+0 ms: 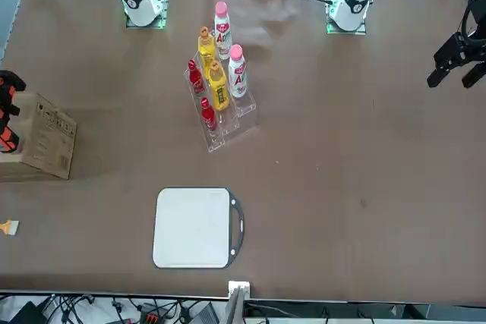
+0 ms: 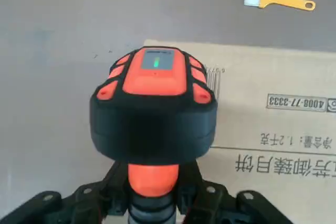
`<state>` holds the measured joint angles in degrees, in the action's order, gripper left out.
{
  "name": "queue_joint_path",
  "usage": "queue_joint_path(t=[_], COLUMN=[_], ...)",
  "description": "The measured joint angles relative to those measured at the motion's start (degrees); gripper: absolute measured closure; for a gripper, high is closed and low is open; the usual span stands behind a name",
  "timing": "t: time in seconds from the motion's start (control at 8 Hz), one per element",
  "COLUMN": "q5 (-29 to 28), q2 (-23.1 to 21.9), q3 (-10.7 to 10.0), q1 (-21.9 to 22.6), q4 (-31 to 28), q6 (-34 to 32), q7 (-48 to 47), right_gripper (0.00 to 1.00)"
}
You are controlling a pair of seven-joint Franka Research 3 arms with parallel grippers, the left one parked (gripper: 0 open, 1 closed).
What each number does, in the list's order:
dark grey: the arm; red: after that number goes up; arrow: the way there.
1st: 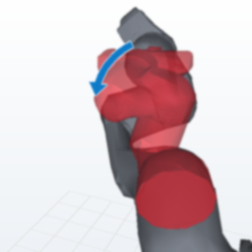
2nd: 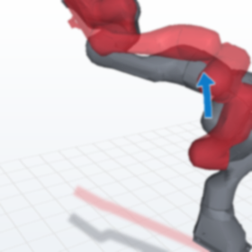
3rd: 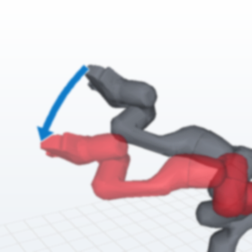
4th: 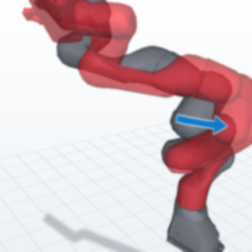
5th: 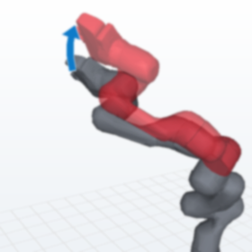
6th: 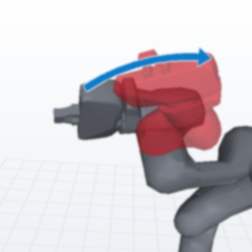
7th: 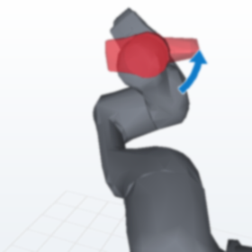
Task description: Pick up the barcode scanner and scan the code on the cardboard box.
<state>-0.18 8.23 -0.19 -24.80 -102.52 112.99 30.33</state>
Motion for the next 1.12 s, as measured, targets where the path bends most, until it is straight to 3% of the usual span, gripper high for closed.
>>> queue_joint_path(t=[1.12], q5=[0.5], q2=[1.2], q3=[0.1], q1=[-2.0], q4=[1.2], q6=[-2.0], q7=[0.9], right_gripper=[0.56])
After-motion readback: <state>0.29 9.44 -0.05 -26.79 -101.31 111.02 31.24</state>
